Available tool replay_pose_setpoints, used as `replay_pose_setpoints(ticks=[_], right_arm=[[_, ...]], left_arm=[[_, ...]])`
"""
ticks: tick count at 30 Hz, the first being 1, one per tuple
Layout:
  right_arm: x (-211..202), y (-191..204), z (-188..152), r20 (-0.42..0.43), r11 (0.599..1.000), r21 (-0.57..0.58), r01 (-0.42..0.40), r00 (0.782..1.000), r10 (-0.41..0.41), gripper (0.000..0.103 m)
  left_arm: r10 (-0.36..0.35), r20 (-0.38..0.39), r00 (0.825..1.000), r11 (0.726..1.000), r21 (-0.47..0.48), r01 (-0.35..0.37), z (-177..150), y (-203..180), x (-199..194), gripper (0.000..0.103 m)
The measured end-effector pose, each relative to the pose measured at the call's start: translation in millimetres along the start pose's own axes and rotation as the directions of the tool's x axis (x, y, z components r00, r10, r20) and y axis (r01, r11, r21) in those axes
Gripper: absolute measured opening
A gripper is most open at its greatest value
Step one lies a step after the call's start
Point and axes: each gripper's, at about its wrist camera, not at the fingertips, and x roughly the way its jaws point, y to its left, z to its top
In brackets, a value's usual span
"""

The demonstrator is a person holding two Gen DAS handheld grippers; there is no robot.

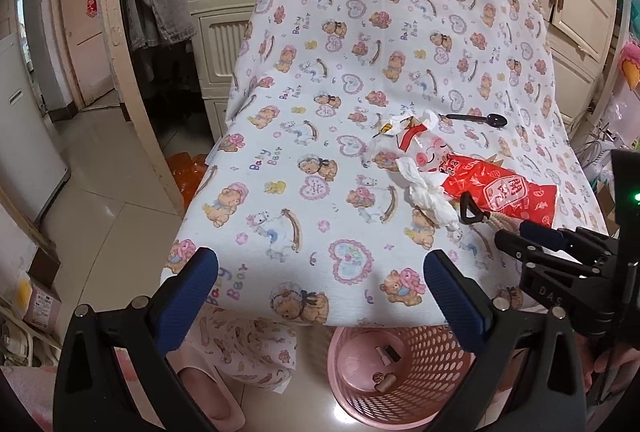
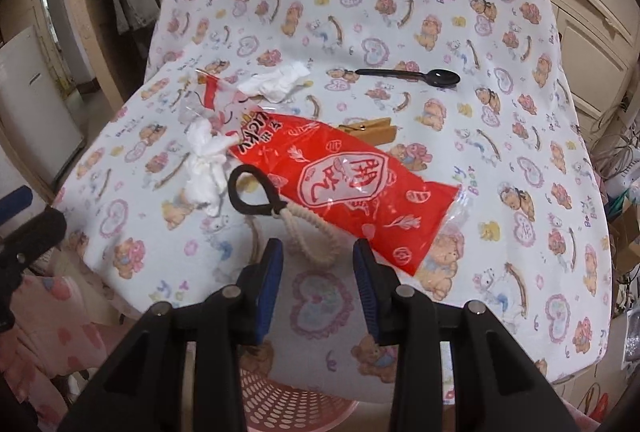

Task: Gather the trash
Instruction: 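Grasp the black loop handle with twine with the right tool while the left tool grasps the white tissue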

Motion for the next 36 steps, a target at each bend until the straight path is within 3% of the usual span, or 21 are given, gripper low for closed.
replay_pose_setpoints(ticks=[2,3,6,11,14,18,21,23,25,27,28,30,34,36], right_arm=[[1.4,3.6,0.3,0.01,0.999,-0.029,0.023,1.0,-0.023,0.031],[1.6,4.4,1.0,0.016,0.999,-0.038,0.029,0.999,-0.029,0.006],[-5.6,3.3,1.0,0.027,0.999,-0.023,0.03,0.999,-0.029,0.005],[-56.2,1.8,-4.9,0.094,0.999,0.01,-0.051,0.994,0.05,0.005],[-98.2,2.6,-9.3,0.17,0.997,-0.014,-0.074,0.983,0.076,0.005],[-120.7,-3.1,-18.1,0.236,0.997,0.005,-0.079,0.969,0.076,0.005],[-107.2,-13.3,-23.3,0.22,0.997,0.056,-0.048,0.975,0.034,0.005],[-93.1,-20.4,-25.4,0.192,0.994,0.091,-0.053,0.981,0.034,0.005],[-87.6,-23.3,-27.1,0.182,0.994,0.099,-0.033,0.983,0.015,0.005],[-87.7,-25.4,-27.5,0.181,0.993,0.096,-0.069,0.982,0.051,0.005],[-88.5,-25.4,-27.1,0.187,0.994,0.087,-0.063,0.981,0.046,0.005],[-90.0,-25.4,-27.2,0.195,0.996,0.076,-0.046,0.98,0.031,0.005],[-89.3,-34.7,-28.2,0.193,0.99,0.124,-0.07,0.98,0.045,0.005],[-90.3,-41.0,-29.8,0.192,0.987,0.145,-0.067,0.981,0.038,0.006]], left_arm=[[0.001,-0.001,1.0,1.0,-0.003,-0.001,-0.1,0.3,-0.3,0.102],[0.001,-0.001,1.0,1.0,-0.004,-0.001,0.0,0.2,-0.4,0.102],[0.001,-0.002,1.0,1.0,-0.007,-0.001,-0.8,1.3,-1.2,0.102],[-0.007,-0.012,1.0,1.0,-0.02,0.007,-2.6,3.9,0.6,0.102],[-0.03,-0.023,0.999,0.999,-0.025,0.029,-5.2,2.8,3.0,0.102],[-0.085,-0.048,0.995,0.996,-0.036,0.083,-9.7,-1.9,8.0,0.1],[-0.175,-0.065,0.982,0.984,-0.029,0.174,-11.6,-9.5,7.6,0.077],[-0.232,-0.068,0.97,0.972,0.002,0.233,-11.2,-18.7,4.8,0.072],[-0.23,-0.061,0.971,0.972,0.031,0.232,-7.8,-29.0,0.7,0.063],[-0.233,-0.067,0.97,0.971,0.046,0.236,-1.4,-38.0,-0.1,0.054],[-0.231,-0.069,0.97,0.97,0.061,0.235,2.9,-43.5,0.2,0.042],[-0.244,-0.081,0.966,0.964,0.092,0.251,11.4,-55.6,3.3,0.026],[-0.237,-0.101,0.966,0.966,0.079,0.245,24.7,-69.0,21.4,0.027],[-0.228,-0.109,0.968,0.971,0.05,0.234,27.4,-69.1,34.1,0.037]])
